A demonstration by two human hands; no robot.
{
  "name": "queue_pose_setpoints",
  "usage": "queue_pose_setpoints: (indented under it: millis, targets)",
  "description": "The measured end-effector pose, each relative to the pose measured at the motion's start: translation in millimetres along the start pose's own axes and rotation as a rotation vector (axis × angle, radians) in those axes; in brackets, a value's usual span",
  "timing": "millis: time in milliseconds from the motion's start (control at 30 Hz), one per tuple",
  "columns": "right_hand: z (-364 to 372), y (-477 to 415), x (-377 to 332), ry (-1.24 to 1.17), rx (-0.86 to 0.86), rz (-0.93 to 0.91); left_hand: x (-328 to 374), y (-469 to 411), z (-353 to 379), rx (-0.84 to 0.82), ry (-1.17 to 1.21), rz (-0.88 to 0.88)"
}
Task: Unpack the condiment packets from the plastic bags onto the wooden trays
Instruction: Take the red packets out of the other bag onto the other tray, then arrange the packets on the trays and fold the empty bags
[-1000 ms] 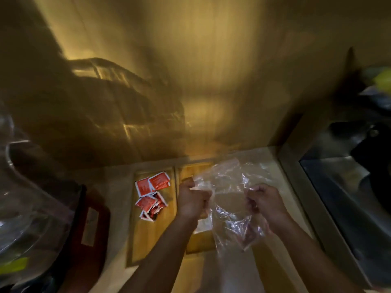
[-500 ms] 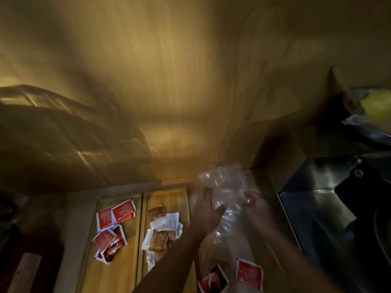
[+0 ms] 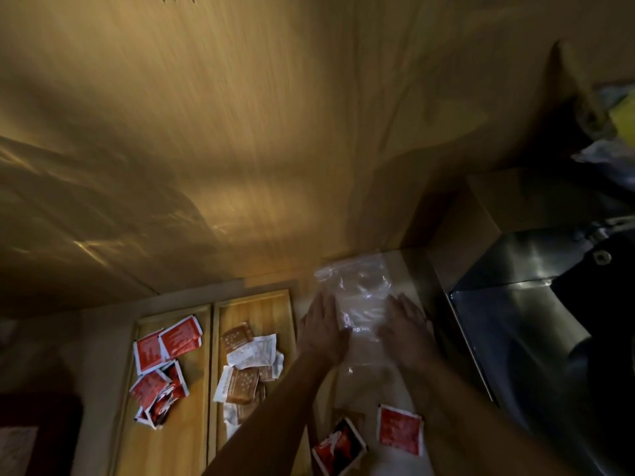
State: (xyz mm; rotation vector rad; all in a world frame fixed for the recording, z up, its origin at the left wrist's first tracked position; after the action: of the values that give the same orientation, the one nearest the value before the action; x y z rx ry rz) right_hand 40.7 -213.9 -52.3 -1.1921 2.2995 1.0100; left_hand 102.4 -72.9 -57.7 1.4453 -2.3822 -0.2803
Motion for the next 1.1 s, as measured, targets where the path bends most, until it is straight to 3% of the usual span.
queue_pose_setpoints:
  millis: [167, 333, 500, 700, 933, 1100]
  targets:
    - [-12.0, 17.6, -11.8, -0.016, 0.186, -0.096, -3.4, 20.6, -23.6, 0.14, 0.141, -0.072]
    - [-18.3, 51.5, -15.6, -0.119, 0.239, -0.151, -8.8, 58.1, -31.7, 0.132, 0.203, -0.027]
    - [-1.2, 84.8, 3.0, -0.176, 0.203, -0.168, -2.5, 98.3, -17.0, 0.046, 0.054, 0.037]
    - [22.5, 110.0, 33.4, -0.027, 0.006, -0.093, 5.7, 134.9, 14.2, -0.116, -0.267, 0.087]
    - [35.0, 125.0, 48.2, 0.124, 0.003, -0.028, -2.7, 152.2, 37.3, -0.085, -0.175, 0.064]
    - [41.0, 131.8, 54.8, -0.1, -0.06, 0.006, -3.6, 160.5, 34.1, 0.006, 0.011, -0.023]
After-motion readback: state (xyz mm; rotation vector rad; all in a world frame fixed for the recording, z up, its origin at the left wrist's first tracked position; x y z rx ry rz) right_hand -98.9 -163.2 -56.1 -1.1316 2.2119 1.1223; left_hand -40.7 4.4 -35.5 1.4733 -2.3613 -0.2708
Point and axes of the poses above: each hand's wrist, its own y-axis away from the middle knuckle, its own z-axis out of the palm, x = y × z, the point moved 1 cm from there along -y, towards the middle knuckle, and after that the axes turned 14 degrees about -y, right-handed, at the moved point
